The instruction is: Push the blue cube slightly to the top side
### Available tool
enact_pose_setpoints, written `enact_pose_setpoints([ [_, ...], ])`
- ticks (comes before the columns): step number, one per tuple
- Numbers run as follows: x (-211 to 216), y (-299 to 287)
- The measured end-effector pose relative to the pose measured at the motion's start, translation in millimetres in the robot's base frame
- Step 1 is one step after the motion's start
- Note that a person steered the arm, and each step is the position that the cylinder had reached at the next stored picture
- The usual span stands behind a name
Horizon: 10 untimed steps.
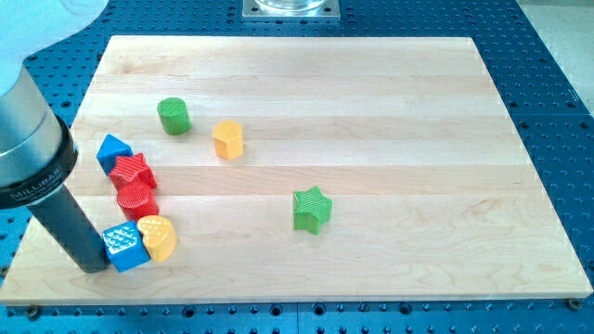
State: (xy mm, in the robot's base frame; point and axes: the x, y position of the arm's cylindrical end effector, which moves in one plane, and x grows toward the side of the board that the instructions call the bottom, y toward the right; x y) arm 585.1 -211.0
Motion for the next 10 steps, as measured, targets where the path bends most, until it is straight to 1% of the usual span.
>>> enact_pose_setpoints([
  [2, -2.5, 5.6],
  [3, -11.1, 21.6],
  [4, 8.0, 4.6],
  [5, 31.4, 33.5],
  [6, 32.0, 59.5],
  [9, -1.7, 61.9],
  [10, 7.5, 70.3],
])
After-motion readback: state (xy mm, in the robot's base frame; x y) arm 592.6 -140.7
